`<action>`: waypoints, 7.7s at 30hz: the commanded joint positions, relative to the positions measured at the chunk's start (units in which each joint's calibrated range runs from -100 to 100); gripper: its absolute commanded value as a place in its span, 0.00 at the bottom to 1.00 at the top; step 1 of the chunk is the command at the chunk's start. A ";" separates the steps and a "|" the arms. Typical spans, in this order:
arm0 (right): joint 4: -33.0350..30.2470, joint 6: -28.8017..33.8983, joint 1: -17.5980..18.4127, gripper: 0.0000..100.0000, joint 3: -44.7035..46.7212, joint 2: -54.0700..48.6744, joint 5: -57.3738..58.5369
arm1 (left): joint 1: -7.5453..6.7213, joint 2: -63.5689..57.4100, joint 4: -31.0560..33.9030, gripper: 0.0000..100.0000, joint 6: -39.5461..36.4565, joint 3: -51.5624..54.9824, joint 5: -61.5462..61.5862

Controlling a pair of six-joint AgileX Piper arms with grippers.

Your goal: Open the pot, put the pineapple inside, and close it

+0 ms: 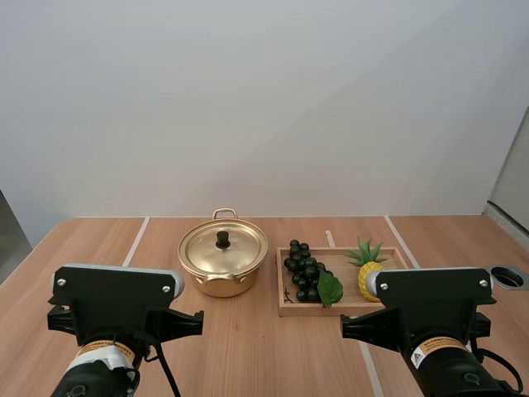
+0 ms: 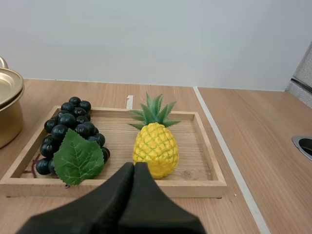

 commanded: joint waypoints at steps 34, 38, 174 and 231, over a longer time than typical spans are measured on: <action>0.20 -0.18 0.47 0.00 0.02 -0.42 -0.74 | -3.01 -0.41 -0.07 0.00 -7.47 0.12 -2.08; 0.20 -0.18 0.47 0.00 0.02 -0.42 -0.92 | -3.01 -0.41 -0.07 0.00 -7.38 0.12 -4.93; 4.00 -13.68 -5.53 0.00 -83.10 75.13 63.51 | -3.01 93.84 -20.46 1.00 34.04 -77.52 56.23; 4.89 -14.78 -5.53 0.00 -83.07 75.13 61.49 | -5.27 108.35 -18.45 1.00 35.95 -77.52 51.29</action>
